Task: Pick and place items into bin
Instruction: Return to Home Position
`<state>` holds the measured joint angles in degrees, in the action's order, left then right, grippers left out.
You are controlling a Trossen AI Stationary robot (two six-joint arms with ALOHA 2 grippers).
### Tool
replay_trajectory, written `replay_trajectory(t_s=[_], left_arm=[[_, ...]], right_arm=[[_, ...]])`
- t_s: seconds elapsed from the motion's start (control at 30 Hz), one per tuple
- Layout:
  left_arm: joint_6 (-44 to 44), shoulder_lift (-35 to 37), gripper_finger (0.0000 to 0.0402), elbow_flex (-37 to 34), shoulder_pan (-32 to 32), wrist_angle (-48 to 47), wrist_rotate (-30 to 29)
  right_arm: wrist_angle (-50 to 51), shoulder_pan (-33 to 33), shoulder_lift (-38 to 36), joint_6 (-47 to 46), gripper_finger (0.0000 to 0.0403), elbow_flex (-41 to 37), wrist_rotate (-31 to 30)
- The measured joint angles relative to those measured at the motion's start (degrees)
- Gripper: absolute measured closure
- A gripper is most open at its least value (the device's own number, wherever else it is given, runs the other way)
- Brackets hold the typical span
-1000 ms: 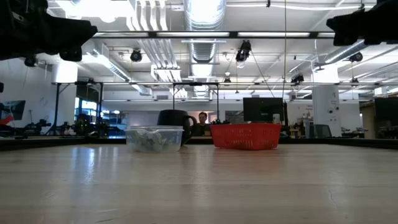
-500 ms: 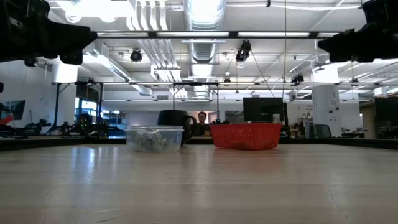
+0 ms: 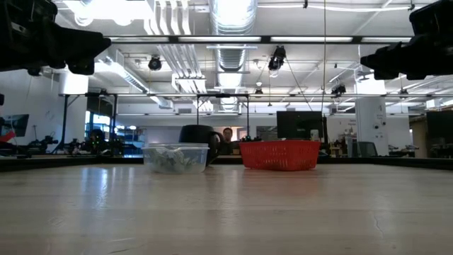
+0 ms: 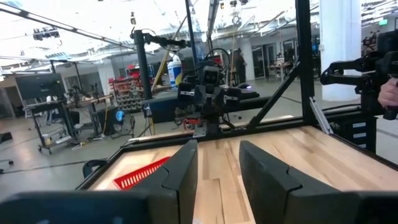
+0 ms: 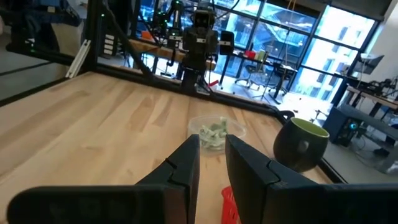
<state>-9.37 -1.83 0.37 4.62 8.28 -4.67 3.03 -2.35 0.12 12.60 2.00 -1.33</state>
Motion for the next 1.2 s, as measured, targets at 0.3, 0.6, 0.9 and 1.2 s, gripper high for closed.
replay_trajectory(t_s=[0.3,0.6,0.9,1.2], left_arm=[[0.0,-1.1,0.0299,0.0,0.0,0.1,0.0],[0.0,-2.7,0.0299,-0.1,0.0,0.2,-0.1],[0.0,-3.9,0.0299,-0.1,0.0,0.2,-0.1],[-0.1,-5.3,0.0299,-0.1,0.0,0.2,-0.1]], right_arm=[[0.0,0.0,0.4,-1.1,0.0335,0.0,-0.2],[0.1,0.0,1.6,-2.6,0.0335,0.0,-0.2],[0.1,0.0,1.6,-2.6,0.0335,0.0,-0.3],[0.0,0.0,1.6,-2.6,0.0335,0.0,-0.3]])
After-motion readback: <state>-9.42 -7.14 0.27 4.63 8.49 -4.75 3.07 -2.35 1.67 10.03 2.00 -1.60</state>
